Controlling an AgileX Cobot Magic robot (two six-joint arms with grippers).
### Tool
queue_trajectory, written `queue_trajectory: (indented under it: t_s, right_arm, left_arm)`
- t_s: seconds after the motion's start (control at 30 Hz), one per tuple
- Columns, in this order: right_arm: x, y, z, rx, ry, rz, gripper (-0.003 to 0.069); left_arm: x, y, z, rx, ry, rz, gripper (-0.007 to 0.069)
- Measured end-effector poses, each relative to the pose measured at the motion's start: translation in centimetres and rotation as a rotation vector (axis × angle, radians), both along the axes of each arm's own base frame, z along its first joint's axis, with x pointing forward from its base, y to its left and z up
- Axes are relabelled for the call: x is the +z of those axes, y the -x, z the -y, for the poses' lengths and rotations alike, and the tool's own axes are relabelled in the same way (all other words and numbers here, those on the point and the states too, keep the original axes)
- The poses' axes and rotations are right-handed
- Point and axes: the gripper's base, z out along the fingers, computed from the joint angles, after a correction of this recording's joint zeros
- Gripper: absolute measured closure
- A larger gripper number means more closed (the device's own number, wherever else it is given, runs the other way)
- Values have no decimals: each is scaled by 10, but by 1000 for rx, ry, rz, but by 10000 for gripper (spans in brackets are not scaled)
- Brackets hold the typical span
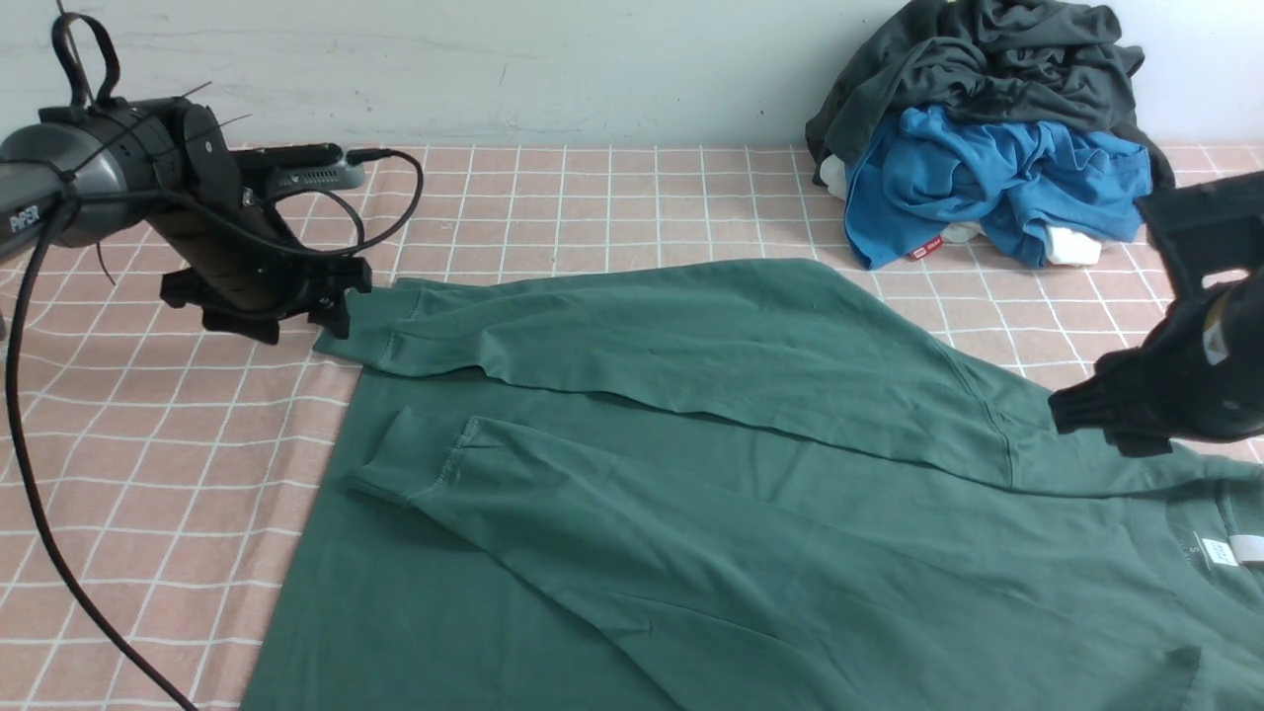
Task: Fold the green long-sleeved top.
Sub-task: Use the left arm to clamp the cuff farthest from it
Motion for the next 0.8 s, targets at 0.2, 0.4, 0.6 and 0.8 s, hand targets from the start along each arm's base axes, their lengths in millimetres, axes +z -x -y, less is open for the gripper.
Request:
queue_trajectory:
  t_s: [0.2, 0.4, 0.6, 0.8]
  right_arm:
    - [-13, -5, -2, 1, 9, -40, 323]
    - [-13, -5, -2, 1, 6, -44, 323]
    - [-13, -5, -2, 1, 6, -44, 323]
    - [-13, -6, -3, 10, 3, -34, 323]
  left_arm:
    - [-8, -7, 11, -73, 0, 24, 204]
    - [-16, -7, 14, -104, -4, -6, 351]
    - [0, -4, 18, -133, -4, 12, 567]
    - [51, 9, 34, -171, 25, 63, 598]
